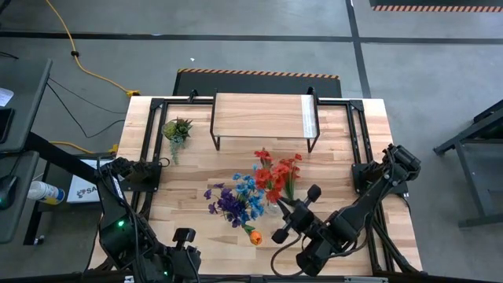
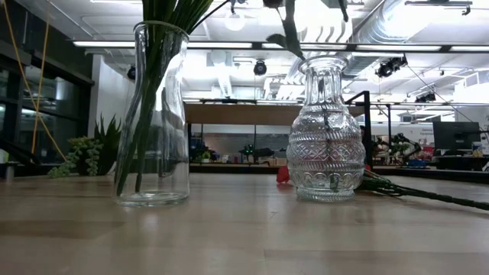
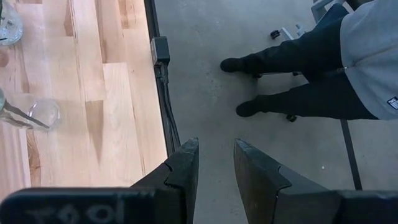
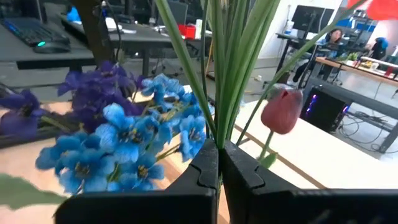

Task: Pick and place flowers into a vace then onto a shelf
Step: Put the orange flowers into the right transparent flower vase

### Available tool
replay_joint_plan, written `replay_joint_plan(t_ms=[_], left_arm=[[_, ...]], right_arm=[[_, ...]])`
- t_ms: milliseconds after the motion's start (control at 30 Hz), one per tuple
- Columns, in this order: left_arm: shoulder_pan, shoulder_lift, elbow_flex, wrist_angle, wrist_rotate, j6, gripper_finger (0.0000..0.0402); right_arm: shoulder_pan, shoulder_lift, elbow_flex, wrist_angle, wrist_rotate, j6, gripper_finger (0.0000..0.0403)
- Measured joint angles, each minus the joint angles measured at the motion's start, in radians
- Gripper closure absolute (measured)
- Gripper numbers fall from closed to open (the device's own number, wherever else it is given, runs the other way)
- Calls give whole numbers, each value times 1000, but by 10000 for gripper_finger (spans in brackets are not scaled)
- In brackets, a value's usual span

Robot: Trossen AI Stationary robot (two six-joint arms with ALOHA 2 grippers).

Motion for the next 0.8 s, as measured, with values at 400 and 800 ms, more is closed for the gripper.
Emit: replay_joint_plan(t_ms=[400,800], left_arm=[[0,0,0,3,0,-38,268],[0,0,0,2,0,-31,268]], right_arm=[[-12,-19,0,27,81,-24,403],[89,-123,0,16,171,-113,403]])
